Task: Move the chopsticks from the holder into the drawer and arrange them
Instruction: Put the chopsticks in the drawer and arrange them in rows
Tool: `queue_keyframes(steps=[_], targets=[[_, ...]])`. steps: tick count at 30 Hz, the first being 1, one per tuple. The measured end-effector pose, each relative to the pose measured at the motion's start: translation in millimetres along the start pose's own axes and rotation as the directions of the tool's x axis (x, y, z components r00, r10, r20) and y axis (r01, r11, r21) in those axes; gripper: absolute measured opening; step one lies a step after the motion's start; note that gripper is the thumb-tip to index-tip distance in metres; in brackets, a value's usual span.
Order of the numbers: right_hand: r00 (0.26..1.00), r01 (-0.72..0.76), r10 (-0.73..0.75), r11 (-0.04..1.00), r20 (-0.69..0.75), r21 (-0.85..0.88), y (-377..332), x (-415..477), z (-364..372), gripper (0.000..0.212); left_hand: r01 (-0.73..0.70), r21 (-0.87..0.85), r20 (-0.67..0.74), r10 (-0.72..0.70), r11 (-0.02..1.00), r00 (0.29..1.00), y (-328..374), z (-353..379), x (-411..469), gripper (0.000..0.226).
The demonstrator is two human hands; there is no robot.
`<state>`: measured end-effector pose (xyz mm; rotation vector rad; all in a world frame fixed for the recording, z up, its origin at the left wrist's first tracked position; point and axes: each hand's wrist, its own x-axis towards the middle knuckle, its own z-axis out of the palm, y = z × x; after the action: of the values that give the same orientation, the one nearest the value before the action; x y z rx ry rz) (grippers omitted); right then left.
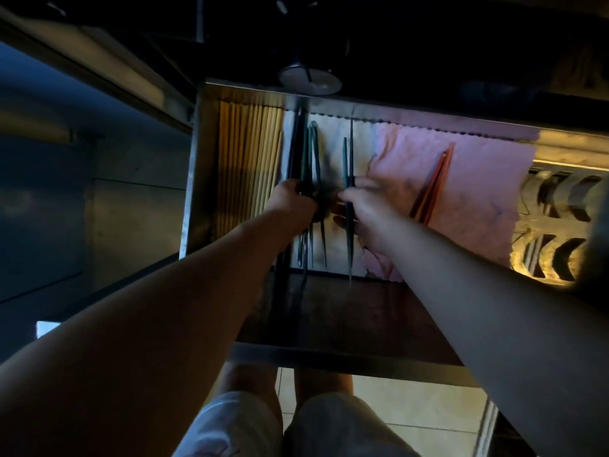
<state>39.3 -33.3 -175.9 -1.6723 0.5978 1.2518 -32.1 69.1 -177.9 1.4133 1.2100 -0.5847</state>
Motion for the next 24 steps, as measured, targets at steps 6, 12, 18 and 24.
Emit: queue_keyframes(steps=[6,12,18,24], targets=[[0.999,0.006,-0.008,0.999,-0.046,-0.035,1,5,25,0.019,-0.084,0.147,-0.119,0.102,0.986,0.988,1,-10,-7,0.033],[0.965,0.115,-0.162,0.967,-0.204,-0.227,6,5,26,0.013,-0.115,0.285,-0.102,0.15,0.952,0.983,-5,-15,-11,0.04],[0.901,0.245,-0.382,0.837,-0.203,-0.489,10,4,19,0.024,-0.326,0.745,0.081,0.406,0.582,0.91,-16,-19,-19,0.068],[0.86,0.328,-0.506,0.639,-0.059,-0.696,18,10,26,0.034,-0.356,0.877,0.255,0.315,0.324,0.914,-30,-23,-10,0.084]])
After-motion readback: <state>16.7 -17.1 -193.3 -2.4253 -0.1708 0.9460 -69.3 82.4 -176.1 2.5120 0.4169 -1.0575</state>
